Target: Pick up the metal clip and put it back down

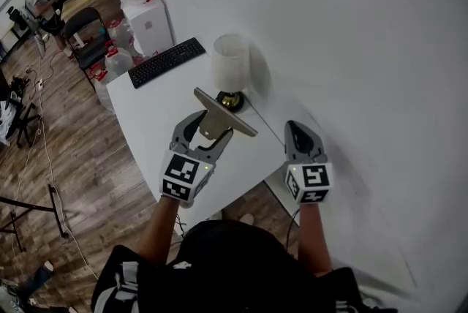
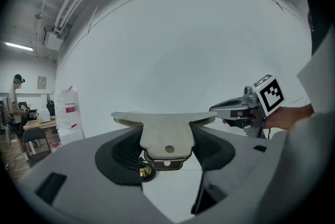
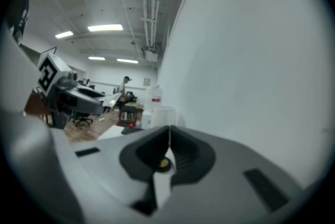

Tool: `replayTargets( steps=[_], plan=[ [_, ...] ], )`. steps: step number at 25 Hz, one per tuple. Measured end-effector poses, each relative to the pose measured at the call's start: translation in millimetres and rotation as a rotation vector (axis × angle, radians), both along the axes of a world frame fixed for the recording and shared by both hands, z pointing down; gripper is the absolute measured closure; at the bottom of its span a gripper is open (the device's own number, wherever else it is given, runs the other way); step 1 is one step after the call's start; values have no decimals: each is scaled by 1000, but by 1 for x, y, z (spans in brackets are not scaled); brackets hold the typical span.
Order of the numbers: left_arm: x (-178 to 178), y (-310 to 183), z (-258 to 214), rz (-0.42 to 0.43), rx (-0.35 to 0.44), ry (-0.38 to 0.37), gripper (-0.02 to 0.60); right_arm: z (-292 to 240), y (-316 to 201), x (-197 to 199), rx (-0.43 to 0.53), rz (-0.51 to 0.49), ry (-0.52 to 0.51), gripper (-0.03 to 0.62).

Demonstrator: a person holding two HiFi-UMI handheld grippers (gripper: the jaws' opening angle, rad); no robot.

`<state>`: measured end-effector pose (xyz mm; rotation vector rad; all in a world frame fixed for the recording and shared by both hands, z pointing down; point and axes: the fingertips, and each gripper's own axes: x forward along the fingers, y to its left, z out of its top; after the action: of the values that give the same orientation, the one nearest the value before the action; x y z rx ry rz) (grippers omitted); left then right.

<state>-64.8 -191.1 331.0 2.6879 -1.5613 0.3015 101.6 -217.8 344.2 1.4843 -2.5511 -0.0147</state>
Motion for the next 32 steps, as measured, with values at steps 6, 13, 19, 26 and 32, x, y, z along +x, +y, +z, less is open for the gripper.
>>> replayTargets(
  steps=[6, 13, 19, 26, 32],
  plan=[
    [0, -5, 8, 0, -16, 7, 276, 7, -4, -2, -9, -1, 5, 559],
    [3, -10, 25, 0, -59, -16, 276, 14, -5, 2, -35, 4, 9, 559],
    [11, -7, 62, 32, -153, -68, 276, 24, -3, 6, -72, 24, -5, 559],
    [14, -12, 120, 65, -266, -102, 276, 52, -12, 1, -117, 23, -2, 559],
    [12, -5, 167, 91, -393, -136, 276, 61, -12, 2, -153, 28, -2, 559]
  ],
)
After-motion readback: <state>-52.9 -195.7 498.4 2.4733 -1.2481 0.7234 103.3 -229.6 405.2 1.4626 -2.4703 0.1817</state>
